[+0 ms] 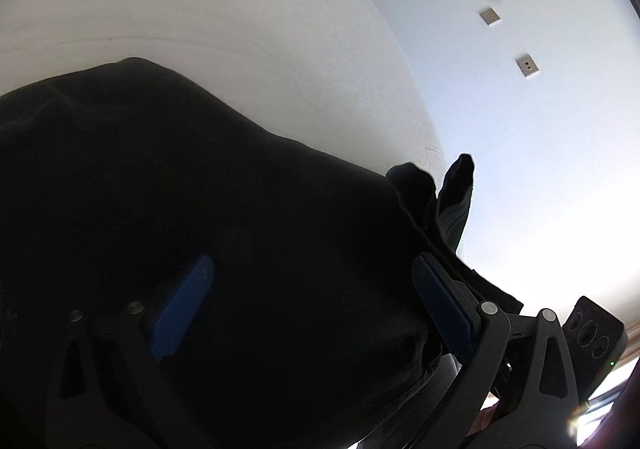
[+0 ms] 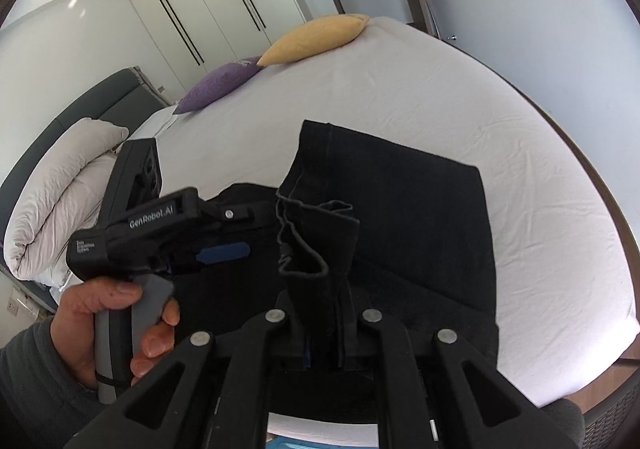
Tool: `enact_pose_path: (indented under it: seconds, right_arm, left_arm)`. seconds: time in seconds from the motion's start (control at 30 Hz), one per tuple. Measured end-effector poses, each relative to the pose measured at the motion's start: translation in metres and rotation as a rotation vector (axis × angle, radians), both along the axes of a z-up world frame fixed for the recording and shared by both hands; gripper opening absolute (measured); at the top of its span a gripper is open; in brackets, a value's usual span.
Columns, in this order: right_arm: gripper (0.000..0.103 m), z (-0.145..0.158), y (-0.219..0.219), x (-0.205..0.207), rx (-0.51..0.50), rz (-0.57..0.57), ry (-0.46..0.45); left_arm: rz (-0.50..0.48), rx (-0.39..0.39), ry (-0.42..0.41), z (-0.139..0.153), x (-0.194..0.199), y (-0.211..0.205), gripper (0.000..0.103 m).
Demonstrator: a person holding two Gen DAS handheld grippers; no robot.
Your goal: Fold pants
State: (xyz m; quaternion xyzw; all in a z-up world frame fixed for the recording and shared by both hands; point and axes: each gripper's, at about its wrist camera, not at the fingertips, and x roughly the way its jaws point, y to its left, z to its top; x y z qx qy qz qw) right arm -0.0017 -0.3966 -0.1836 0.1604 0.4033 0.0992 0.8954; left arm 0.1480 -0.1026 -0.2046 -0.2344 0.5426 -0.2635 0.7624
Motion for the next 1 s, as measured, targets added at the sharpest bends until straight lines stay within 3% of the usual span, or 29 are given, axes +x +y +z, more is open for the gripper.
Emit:
enact_pose_path:
  seconds: [0.47, 0.77, 0.8, 1.0]
  right_arm:
    - [0.009, -0.006, 0.054, 0.011, -0.056, 0.113, 0.037]
    - [0.01, -0.014, 0.112, 0.028, -0.085, 0.218, 0.042]
    - [0.01, -0.017, 0.116, 0.029, -0.087, 0.224, 0.046]
    - [0.01, -0.028, 0.128, 0.033, -0.089, 0.229, 0.066]
  left_arm:
    - [0.112, -0.053, -0.006, 0.02, -0.011, 0.045, 0.1]
    - [0.186, -0.026, -0.026, 0.033, -0.039, 0.065, 0.1]
    - [0.193, -0.017, -0.029, 0.031, -0.056, 0.072, 0.1]
    - [0.223, -0.025, -0.045, 0.037, -0.072, 0.086, 0.1]
